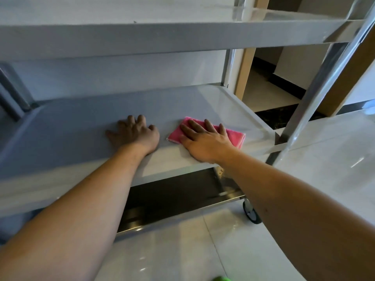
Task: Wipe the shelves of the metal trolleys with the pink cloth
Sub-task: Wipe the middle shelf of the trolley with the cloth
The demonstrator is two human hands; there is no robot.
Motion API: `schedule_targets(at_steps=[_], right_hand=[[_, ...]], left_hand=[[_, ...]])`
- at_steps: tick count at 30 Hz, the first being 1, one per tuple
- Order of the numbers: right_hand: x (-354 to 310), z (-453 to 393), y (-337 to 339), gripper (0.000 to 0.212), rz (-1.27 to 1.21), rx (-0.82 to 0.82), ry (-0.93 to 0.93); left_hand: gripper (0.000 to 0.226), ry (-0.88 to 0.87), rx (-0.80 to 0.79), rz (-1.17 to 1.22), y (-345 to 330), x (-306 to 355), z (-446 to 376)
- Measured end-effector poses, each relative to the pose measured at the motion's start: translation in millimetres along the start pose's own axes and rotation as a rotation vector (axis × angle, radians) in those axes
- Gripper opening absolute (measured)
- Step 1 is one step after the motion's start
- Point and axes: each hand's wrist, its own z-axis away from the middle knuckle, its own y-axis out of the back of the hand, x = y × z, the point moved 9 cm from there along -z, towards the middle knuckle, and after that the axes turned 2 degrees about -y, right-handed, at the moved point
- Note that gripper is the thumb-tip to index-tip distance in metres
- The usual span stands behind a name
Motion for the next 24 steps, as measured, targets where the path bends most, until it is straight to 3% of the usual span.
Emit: schedule_targets(at_steps=[7,10,14,17,21,22,24], right_hand=[[-50.0,18.6,-2.3,0.068,0.009,0.023,0.128],[-40.0,22.7,-1.5,0.065,0.067,0.015,0.151],[4.5,29.0,4.4,0.074,0.04,0.007,0.048],[64.1,39.8,14.6,0.106,0.03,0.002,-0.077],[129.3,55.3,23.7,0.133,0.059,-0.031,-0.207],[135.7,55.3,22.6,0.133,0.062,-0.048,-0.225],[143.0,50.3,19.2,0.099,0.058,-0.028,-0.272]], left_hand=[[0.051,0.0,0.008,0.004,-2.4,-2.4,-3.7],[0.05,-0.012,0.029,0.005,-1.9,-5.1,-5.1],[0.051,-0.018,0.042,-0.012,-1.4,-6.1,-5.3],[0.051,-0.023,0.044,-0.012,-0.8,-6.0,-5.1],[0.05,-0.024,0.051,-0.01,0.6,-5.0,-4.0],[0.05,-0.024,0.046,-0.011,0.0,-3.8,-3.9],[0.049,-0.022,0.03,-0.014,-2.2,-1.3,-4.6]])
